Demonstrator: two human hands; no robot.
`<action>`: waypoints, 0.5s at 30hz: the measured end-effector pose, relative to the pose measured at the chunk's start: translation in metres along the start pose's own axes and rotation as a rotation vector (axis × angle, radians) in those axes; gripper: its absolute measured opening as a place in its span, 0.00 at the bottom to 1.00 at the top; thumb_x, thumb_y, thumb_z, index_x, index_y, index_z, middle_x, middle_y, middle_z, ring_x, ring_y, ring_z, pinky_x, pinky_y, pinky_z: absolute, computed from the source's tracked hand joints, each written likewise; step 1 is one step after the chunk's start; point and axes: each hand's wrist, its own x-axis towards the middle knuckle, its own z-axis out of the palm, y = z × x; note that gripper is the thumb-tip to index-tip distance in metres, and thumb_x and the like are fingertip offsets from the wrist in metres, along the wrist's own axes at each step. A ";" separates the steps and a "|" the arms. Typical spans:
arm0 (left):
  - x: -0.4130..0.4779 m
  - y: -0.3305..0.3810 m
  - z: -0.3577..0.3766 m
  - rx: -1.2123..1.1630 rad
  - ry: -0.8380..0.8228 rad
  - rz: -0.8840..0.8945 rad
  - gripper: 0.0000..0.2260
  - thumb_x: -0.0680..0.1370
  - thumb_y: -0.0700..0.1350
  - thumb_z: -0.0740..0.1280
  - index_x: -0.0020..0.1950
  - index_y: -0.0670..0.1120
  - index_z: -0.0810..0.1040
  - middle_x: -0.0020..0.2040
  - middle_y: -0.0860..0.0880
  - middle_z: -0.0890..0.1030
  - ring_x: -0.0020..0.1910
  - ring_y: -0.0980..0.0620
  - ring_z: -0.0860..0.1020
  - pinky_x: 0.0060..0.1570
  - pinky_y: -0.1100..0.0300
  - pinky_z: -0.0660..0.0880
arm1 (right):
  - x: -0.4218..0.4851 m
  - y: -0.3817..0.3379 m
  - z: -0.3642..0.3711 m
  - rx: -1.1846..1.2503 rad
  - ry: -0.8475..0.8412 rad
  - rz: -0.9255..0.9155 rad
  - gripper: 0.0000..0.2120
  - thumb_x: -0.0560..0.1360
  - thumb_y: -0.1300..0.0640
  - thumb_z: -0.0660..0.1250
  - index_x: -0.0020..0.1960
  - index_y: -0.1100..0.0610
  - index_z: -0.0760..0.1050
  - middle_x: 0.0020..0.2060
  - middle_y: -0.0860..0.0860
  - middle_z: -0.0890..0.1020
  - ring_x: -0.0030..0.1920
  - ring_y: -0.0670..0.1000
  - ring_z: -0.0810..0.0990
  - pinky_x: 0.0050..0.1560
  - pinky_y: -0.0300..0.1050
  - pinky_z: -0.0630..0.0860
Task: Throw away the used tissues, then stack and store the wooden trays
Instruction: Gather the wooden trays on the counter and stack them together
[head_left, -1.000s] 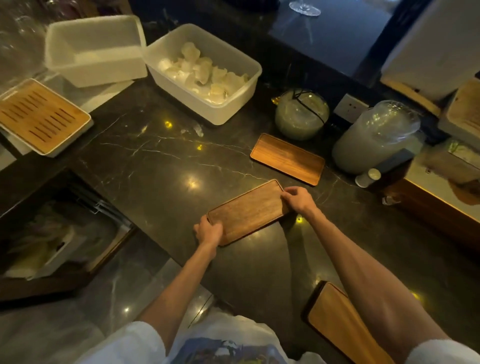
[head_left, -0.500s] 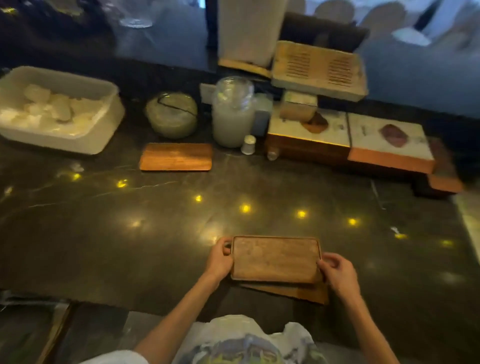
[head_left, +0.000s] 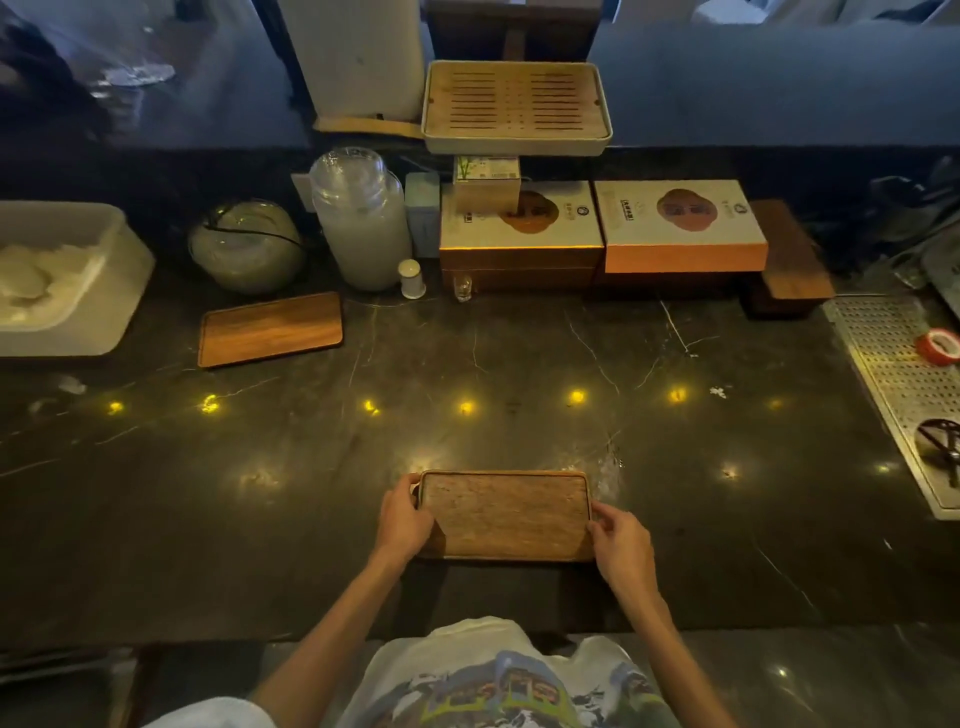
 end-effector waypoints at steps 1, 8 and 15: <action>-0.001 0.000 0.001 0.000 0.003 0.004 0.18 0.76 0.38 0.66 0.66 0.46 0.71 0.62 0.42 0.75 0.61 0.44 0.75 0.60 0.45 0.77 | 0.000 -0.001 0.001 -0.020 0.013 -0.018 0.16 0.78 0.61 0.65 0.65 0.53 0.77 0.51 0.52 0.84 0.52 0.52 0.82 0.48 0.41 0.72; -0.001 0.004 0.006 0.033 0.027 0.003 0.17 0.77 0.40 0.66 0.66 0.45 0.71 0.62 0.43 0.74 0.61 0.44 0.75 0.59 0.45 0.77 | 0.003 -0.008 0.000 -0.021 0.034 -0.042 0.17 0.79 0.63 0.62 0.64 0.51 0.78 0.49 0.51 0.85 0.51 0.54 0.83 0.45 0.40 0.71; 0.003 0.000 0.003 0.035 0.089 0.005 0.07 0.77 0.40 0.66 0.55 0.43 0.77 0.52 0.44 0.81 0.52 0.46 0.80 0.53 0.47 0.79 | 0.007 -0.008 -0.005 0.011 -0.007 0.054 0.17 0.79 0.61 0.64 0.66 0.54 0.77 0.55 0.53 0.85 0.56 0.55 0.82 0.55 0.46 0.76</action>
